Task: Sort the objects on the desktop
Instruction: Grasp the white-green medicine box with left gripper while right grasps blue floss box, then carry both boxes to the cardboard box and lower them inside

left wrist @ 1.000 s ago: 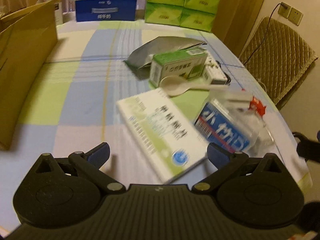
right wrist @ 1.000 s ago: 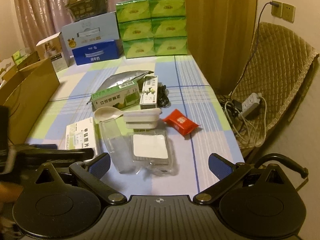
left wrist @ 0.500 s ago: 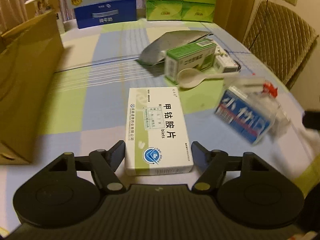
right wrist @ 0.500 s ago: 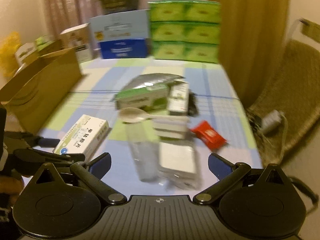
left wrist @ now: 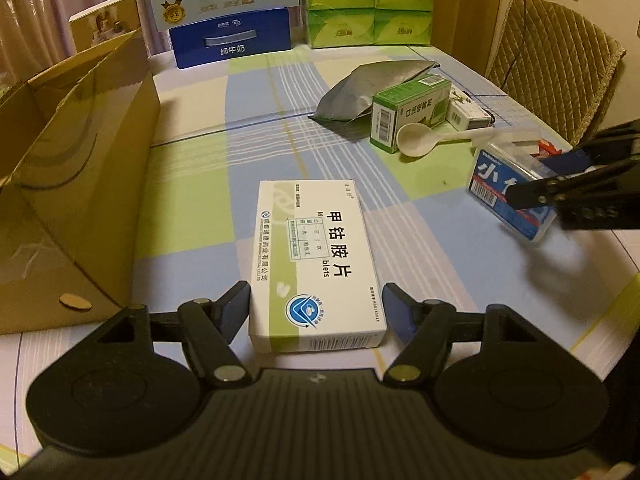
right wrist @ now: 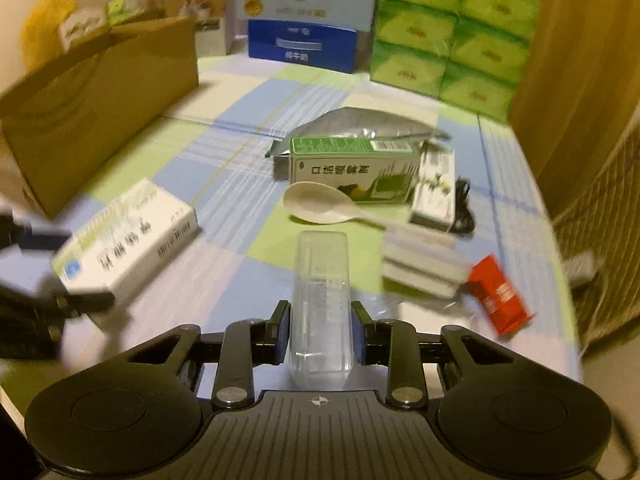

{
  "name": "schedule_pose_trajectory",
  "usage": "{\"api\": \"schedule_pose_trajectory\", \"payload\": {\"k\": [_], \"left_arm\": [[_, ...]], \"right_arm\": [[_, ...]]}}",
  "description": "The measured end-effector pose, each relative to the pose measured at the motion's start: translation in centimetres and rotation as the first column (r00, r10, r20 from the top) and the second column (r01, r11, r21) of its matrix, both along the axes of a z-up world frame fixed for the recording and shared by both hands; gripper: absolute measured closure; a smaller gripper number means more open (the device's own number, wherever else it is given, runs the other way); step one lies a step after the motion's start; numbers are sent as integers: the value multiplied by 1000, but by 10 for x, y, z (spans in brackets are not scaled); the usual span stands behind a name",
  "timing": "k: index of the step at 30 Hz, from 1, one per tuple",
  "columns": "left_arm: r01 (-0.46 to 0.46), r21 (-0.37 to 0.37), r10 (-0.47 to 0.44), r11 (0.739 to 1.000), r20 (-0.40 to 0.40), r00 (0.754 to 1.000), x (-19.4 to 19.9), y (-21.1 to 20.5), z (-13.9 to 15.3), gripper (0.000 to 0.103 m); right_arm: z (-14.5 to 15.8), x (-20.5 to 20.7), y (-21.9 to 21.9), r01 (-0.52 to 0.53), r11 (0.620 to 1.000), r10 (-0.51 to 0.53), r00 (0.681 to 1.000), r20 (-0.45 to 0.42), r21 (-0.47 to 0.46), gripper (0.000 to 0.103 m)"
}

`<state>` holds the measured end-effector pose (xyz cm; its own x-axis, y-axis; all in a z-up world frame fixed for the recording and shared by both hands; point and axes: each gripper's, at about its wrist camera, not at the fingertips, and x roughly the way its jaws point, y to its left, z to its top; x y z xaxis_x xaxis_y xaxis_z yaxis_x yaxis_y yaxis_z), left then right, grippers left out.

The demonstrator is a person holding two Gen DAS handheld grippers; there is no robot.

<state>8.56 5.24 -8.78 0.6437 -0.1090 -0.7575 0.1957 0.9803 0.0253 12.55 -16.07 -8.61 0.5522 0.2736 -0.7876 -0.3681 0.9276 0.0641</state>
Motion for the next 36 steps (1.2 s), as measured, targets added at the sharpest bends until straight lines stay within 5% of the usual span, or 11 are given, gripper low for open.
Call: {"api": "schedule_pose_trajectory", "payload": {"k": [2, 4, 8, 13, 20, 36], "left_arm": [[1, -14, -1, 1000, 9, 1000, -4, 4, 0, 35], [1, -29, 0, 1000, 24, 1000, -7, 7, 2, 35], [3, -50, -2, 999, 28, 1000, -9, 11, 3, 35], [-12, -52, 15, 999, 59, 998, -11, 14, 6, 35], [6, -36, -4, 999, 62, 998, -9, 11, 3, 29], [28, -2, -28, 1000, 39, 999, 14, 2, -7, 28]], "right_arm": [[-2, 6, -11, 65, 977, -44, 993, -107, 201, 75], [-7, 10, -17, 118, 951, -73, 984, -163, 287, 75], [-1, 3, -8, 122, 987, -119, 992, -32, 102, 37], [9, -15, 0, 80, 996, -83, 994, 78, 40, 37], [-12, -21, 15, 47, 998, -43, 993, 111, -30, 36], [-27, -12, 16, 29, 998, -26, 998, 61, -49, 40]]}}
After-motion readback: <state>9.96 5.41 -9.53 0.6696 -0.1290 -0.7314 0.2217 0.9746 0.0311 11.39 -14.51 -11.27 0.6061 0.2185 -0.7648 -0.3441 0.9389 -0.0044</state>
